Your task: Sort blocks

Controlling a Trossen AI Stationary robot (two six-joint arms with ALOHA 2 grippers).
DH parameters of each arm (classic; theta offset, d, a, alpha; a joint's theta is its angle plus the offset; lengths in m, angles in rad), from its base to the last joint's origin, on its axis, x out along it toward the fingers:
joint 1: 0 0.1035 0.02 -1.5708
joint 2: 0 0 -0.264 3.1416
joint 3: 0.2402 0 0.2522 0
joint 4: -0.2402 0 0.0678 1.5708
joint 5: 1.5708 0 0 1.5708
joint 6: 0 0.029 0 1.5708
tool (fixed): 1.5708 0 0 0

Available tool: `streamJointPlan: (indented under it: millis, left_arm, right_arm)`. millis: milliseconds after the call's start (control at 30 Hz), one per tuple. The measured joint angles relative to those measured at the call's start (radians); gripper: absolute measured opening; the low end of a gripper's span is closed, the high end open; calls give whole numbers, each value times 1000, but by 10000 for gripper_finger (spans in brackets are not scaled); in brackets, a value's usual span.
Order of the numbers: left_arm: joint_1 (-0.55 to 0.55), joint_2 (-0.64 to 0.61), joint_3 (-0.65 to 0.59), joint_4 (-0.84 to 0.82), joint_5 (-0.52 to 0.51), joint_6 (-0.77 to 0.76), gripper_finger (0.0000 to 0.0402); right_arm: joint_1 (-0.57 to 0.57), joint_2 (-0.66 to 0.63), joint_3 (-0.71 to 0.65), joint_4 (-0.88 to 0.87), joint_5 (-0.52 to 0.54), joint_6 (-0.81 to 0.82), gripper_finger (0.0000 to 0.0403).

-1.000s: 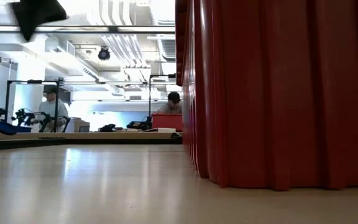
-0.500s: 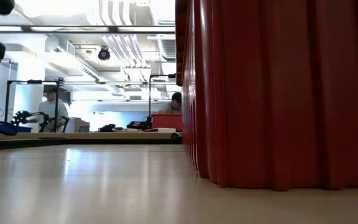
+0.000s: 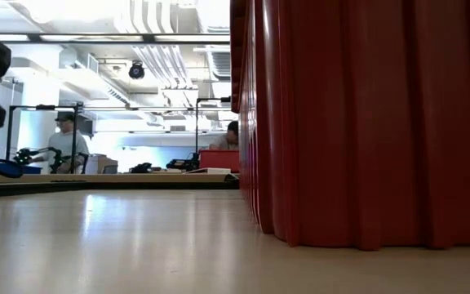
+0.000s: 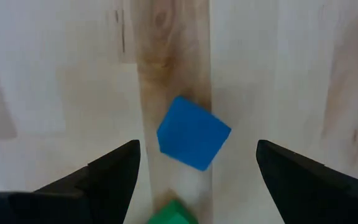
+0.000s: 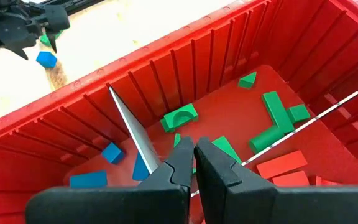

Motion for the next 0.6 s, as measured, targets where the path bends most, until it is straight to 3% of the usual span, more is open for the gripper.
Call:
streamJointPlan:
  millis: [400,600]
  left_arm:
    - [0,16,-49,64,22,30,305]
    - [1,40,-49,145,23,71,266]
  right_arm:
    - [0,2,0,0,2,5,0]
    - [0,2,0,0,24,5,0]
